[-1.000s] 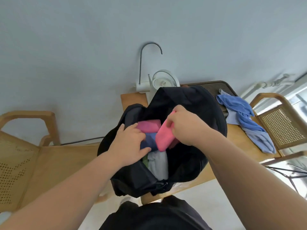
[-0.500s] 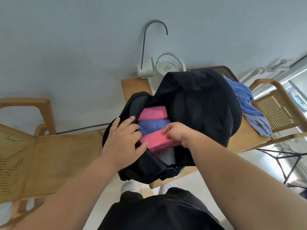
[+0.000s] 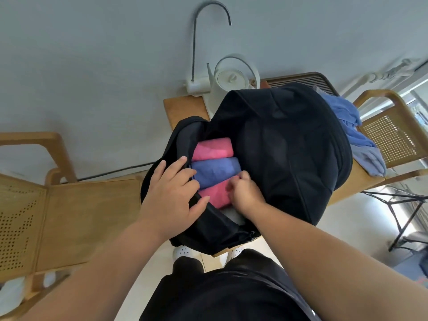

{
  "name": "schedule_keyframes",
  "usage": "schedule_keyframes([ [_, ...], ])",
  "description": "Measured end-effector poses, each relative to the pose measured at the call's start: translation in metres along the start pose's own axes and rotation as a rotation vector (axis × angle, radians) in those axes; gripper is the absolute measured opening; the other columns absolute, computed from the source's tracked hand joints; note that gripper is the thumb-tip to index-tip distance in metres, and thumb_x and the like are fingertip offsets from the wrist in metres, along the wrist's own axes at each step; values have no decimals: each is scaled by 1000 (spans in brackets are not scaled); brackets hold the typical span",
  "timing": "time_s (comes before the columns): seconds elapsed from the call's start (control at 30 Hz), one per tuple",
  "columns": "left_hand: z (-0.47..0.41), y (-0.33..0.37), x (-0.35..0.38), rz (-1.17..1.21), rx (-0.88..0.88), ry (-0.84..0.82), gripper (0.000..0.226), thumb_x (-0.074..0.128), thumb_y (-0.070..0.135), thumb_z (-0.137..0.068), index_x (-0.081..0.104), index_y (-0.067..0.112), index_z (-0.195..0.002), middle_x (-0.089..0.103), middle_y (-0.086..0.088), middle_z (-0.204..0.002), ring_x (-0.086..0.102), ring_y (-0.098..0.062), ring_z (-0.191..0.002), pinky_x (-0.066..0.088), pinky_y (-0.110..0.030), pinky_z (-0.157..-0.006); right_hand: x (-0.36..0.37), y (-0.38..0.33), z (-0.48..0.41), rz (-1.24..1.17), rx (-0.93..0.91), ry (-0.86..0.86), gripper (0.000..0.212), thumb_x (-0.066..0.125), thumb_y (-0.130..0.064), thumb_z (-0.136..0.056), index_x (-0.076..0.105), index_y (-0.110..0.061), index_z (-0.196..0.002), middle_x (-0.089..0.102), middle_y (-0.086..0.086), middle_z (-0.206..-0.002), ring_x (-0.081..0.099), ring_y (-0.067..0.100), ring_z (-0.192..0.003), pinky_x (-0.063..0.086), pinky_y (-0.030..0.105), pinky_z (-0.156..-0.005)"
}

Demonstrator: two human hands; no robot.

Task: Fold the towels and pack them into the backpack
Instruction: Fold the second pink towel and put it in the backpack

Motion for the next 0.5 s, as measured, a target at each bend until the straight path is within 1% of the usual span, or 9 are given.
schedule_keyframes([
  [0.07,-1,1,0,-15,11,-7,40,55,50,-89,75,16,-92,69,-3,-117,48,-29,-136,29,-55,-115,1,-17,7,529,-154,69,23,48,-20,-96,67,-18,-110,46,6,-131,47,31,-110,42,41,-90],
  [0.1,-1,2,0,-24,15,-8,40,54,49,-89,76,16,-92,70,-3,-117,48,-30,-136,29,-56,-115,2,-31,14,699,-273,120,26,48,-24,-96,69,-20,-109,48,6,-130,47,31,-111,41,42,-88],
  [0.17,0,4,1,-38,28,4,38,55,47,-90,76,15,-90,70,-4,-116,48,-31,-136,28,-56,-115,6,-54,30,860,-493,150,28,49,-31,-93,71,-26,-109,54,5,-127,51,29,-109,43,40,-86],
  [0.2,2,5,1,-40,39,12,36,55,45,-91,76,16,-90,70,-5,-117,48,-31,-136,28,-55,-116,13,-58,34,895,-598,98,32,46,-32,-95,68,-29,-119,50,8,-134,49,30,-115,43,42,-92],
  [0.23,5,6,2,-43,50,19,35,54,44,-92,75,16,-90,69,-5,-118,47,-31,-137,27,-55,-117,21,-55,37,912,-646,-16,39,41,-33,-99,58,-31,-134,40,13,-147,42,35,-127,39,46,-102],
  [0.3,9,7,4,-42,64,25,34,52,41,-95,75,16,-89,69,-5,-119,45,-31,-139,26,-55,-117,33,-39,39,979,-580,-313,53,32,-37,-105,23,-38,-157,-1,15,-167,9,41,-150,16,56,-119],
  [0.37,11,7,6,-31,63,27,35,50,41,-97,74,16,-88,68,-5,-119,44,-32,-140,27,-56,-116,35,-22,38,1034,-446,-480,61,28,-40,-106,-2,-42,-159,-28,10,-164,-20,40,-151,-3,62,-120],
  [0.43,12,7,6,-28,58,18,36,49,42,-97,74,16,-89,68,-6,-119,43,-33,-141,27,-57,-116,42,-11,34,1057,-390,-544,65,28,-41,-105,-12,-43,-157,-36,9,-160,-31,39,-147,-9,66,-117],
  [0.5,12,6,6,-33,58,9,36,50,42,-97,74,17,-90,67,-5,-120,42,-32,-141,26,-57,-116,48,-9,30,1047,-378,-565,69,30,-38,-105,-15,-42,-157,-38,10,-159,-35,38,-145,-11,68,-115],
])
Point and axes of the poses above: each hand's wrist, its own z-axis away from the middle knuckle, its own x-axis out of the palm, y = z × x, the point moved 7 cm from there along -z, towards the middle knuckle
